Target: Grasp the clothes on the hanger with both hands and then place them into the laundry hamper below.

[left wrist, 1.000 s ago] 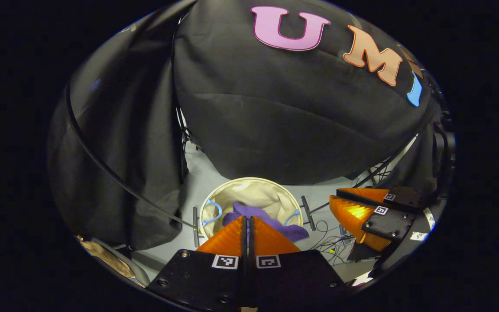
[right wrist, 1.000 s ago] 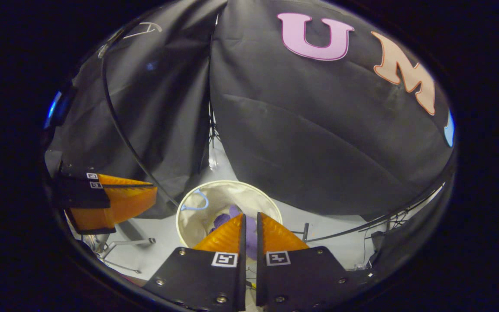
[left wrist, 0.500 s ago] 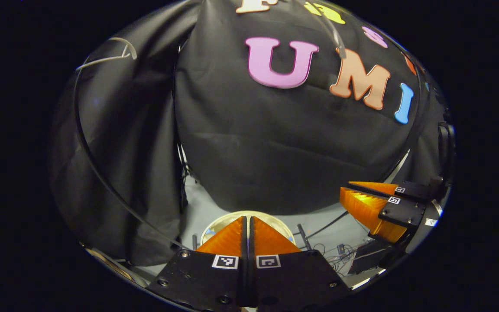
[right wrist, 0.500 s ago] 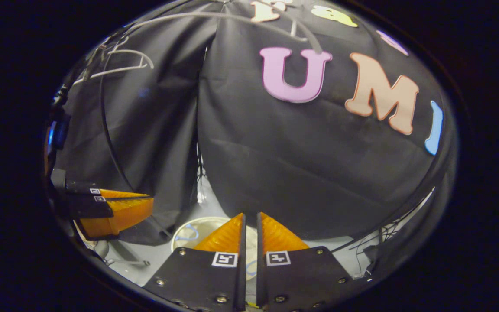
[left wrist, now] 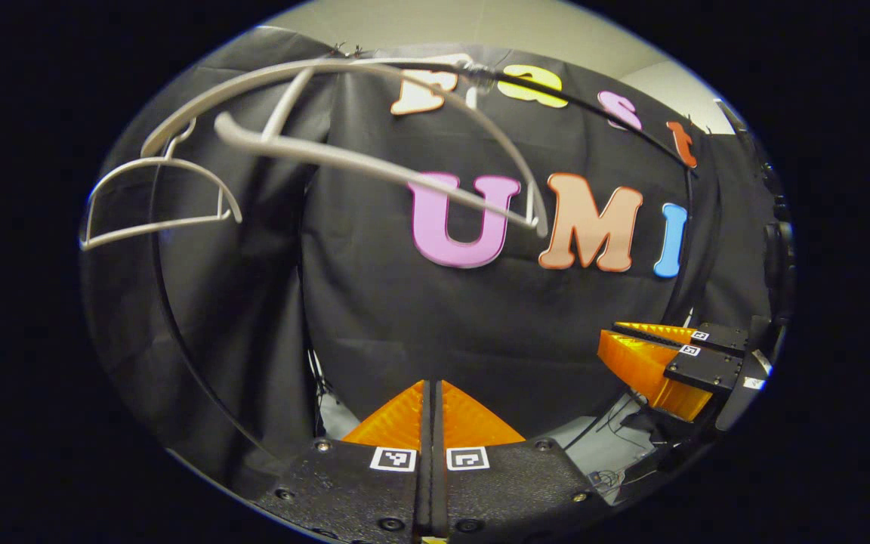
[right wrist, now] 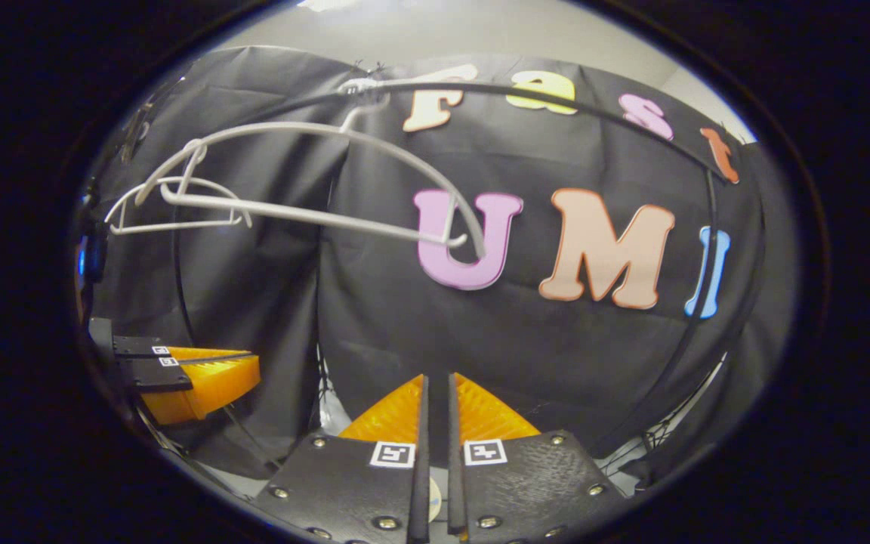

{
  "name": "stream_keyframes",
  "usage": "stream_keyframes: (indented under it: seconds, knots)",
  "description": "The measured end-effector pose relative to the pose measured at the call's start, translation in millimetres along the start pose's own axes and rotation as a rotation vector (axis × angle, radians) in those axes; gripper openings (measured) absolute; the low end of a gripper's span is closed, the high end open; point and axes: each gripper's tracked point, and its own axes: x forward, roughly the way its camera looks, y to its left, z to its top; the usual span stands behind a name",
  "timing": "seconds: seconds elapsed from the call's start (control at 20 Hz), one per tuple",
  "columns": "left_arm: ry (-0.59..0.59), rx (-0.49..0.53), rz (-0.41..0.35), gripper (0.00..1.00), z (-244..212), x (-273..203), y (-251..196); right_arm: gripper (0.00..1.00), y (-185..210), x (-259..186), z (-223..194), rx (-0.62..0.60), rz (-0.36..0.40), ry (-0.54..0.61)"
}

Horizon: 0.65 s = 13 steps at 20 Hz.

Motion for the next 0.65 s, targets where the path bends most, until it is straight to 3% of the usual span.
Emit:
stream_keyframes:
  seconds: [0.45, 0.55, 0.65]
  knots:
    - [-0.201, 0.033, -0.054, 0.04, 86.5, -31.9, -23.3, 0.06, -29.2, -46.6, 89.7, 0.044, -0.069, -0.202]
    - [-0.223, 0.033, -0.073, 0.13, 97.3, -38.5, -35.2, 0.11, -35.3, -56.2, 102.4, 0.048, -0.083, -0.228]
    - [-0.254, 0.055, -0.092, 0.13, 104.2, -41.6, -42.8, 0.20, -39.8, -60.7, 109.9, 0.053, -0.091, -0.244]
